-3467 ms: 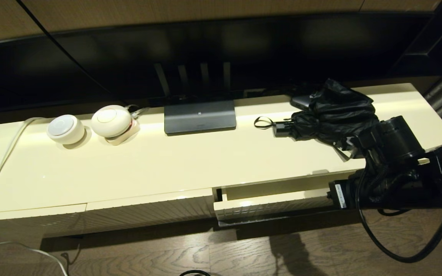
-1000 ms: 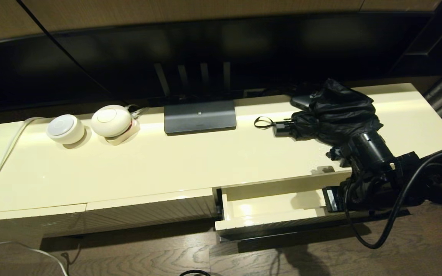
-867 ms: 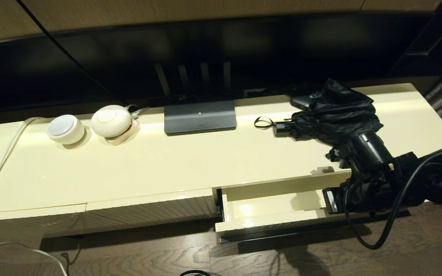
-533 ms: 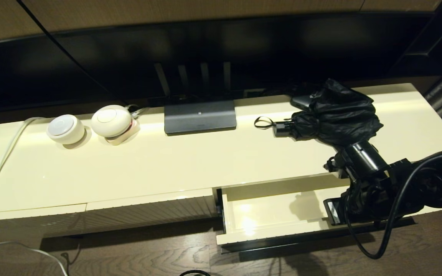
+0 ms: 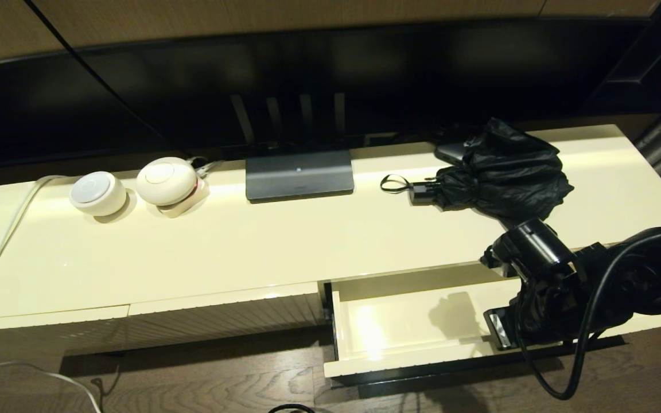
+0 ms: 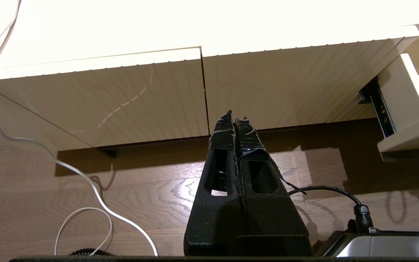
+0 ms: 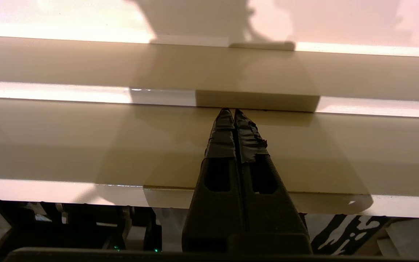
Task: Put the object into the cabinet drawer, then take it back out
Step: Open the drawer
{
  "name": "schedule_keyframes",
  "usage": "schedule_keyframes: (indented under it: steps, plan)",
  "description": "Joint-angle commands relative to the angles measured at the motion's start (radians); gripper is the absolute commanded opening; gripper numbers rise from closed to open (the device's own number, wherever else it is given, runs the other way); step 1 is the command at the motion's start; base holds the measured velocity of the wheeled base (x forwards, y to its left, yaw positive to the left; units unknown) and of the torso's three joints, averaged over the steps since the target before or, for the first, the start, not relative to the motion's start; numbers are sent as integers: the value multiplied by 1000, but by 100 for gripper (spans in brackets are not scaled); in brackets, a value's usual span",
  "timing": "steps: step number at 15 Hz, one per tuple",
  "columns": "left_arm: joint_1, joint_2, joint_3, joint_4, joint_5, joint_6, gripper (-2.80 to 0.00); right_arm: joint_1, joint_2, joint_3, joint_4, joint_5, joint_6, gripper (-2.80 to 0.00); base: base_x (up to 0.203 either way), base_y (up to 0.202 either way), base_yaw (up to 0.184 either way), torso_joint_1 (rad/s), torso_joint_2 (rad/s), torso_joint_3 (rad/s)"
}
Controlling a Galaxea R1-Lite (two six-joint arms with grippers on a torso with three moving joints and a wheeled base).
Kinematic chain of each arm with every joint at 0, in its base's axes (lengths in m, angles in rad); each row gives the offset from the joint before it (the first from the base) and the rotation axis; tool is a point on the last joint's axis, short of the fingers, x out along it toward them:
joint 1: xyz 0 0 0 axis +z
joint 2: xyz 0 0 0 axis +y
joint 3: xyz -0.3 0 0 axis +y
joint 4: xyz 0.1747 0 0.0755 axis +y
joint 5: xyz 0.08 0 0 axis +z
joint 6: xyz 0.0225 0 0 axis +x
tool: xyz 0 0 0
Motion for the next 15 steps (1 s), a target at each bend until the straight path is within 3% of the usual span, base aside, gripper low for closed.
schedule_keyframes:
  steps: [1,15]
  plan:
    - [0,0,3,-1,0,0,-280,2,-7,34,8,2,1,-280,0,0,0,0,0,0]
    - [0,1,3,1,0,0,-280,25,-84,174,6,7,6,-280,0,0,0,0,0,0]
